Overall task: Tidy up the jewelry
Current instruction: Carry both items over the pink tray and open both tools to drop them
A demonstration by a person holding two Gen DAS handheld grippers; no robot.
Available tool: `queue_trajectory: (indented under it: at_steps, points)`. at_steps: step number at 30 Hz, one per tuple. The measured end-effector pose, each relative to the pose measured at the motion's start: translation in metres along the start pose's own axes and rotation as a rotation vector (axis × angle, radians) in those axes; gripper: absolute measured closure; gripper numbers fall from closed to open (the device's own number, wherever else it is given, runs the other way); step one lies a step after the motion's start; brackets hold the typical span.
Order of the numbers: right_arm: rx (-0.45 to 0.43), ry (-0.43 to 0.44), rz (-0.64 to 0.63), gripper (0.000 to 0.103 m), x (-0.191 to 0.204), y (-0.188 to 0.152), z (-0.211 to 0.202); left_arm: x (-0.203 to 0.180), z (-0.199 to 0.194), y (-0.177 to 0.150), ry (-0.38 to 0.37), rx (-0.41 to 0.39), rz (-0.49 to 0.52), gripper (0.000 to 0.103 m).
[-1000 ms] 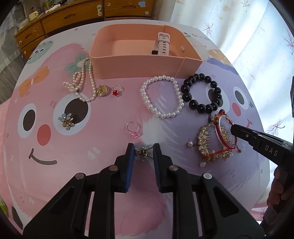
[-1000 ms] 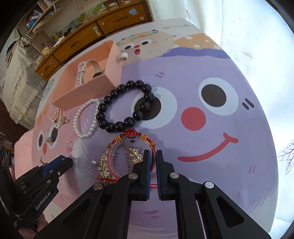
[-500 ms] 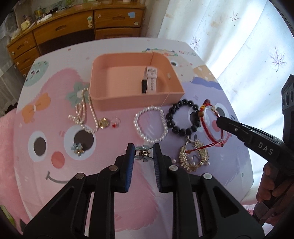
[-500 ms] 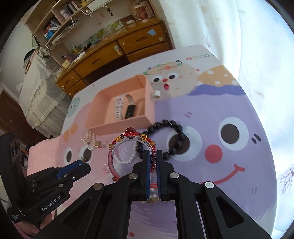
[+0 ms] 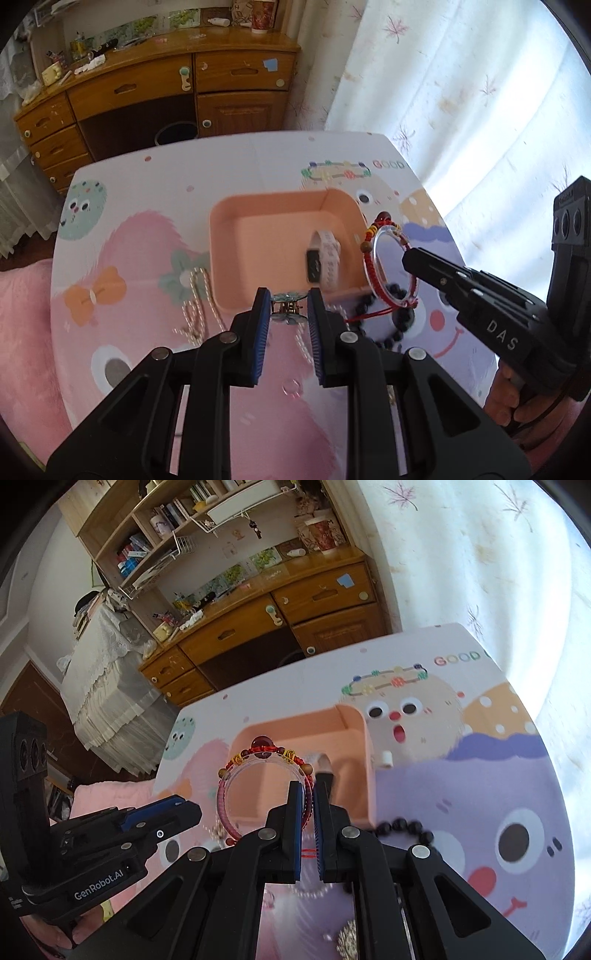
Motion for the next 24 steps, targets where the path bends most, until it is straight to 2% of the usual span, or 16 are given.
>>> queue_trajectory:
  at_steps: [7, 12, 13, 15, 16, 19, 24]
  points:
    - [-0.011, -0.016, -0.026, 0.098, 0.016, 0.022, 0.025, 0.024, 0.016, 0.032, 0.029, -0.014, -0.045, 0.085]
    - [0.019, -0.004, -0.009, 0.096, 0.014, 0.027, 0.046, 0.033, 0.026, 0.038, 0.034, -0.006, -0.056, 0.084]
    - [0.04, -0.008, -0.001, 0.096, 0.012, 0.027, 0.051, 0.034, 0.029, 0.038, 0.047, 0.002, -0.062, 0.081]
    - [0.068, -0.005, 0.022, 0.096, 0.006, 0.026, 0.058, 0.039, 0.034, 0.038, 0.071, 0.016, -0.079, 0.047]
    - [0.074, 0.005, 0.032, 0.096, 0.003, 0.025, 0.059, 0.04, 0.033, 0.037, 0.071, 0.011, -0.08, 0.042]
    - [0.073, 0.015, 0.06, 0.096, -0.007, 0.024, 0.06, 0.043, 0.029, 0.035, 0.063, -0.01, -0.072, 0.042]
    - [0.071, 0.009, 0.096, 0.096, -0.022, 0.021, 0.056, 0.047, 0.028, 0.028, 0.082, 0.007, -0.086, 0.042]
Point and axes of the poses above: each gripper's, at about its wrist camera, not at the fingertips, and z roughly the way its jaws point, x to its left, y to its top, the point moved 3 cm from there along z, roughly the way its jaws point, and after that the axes turned 13 degrees about x, right-handed, at the moved point
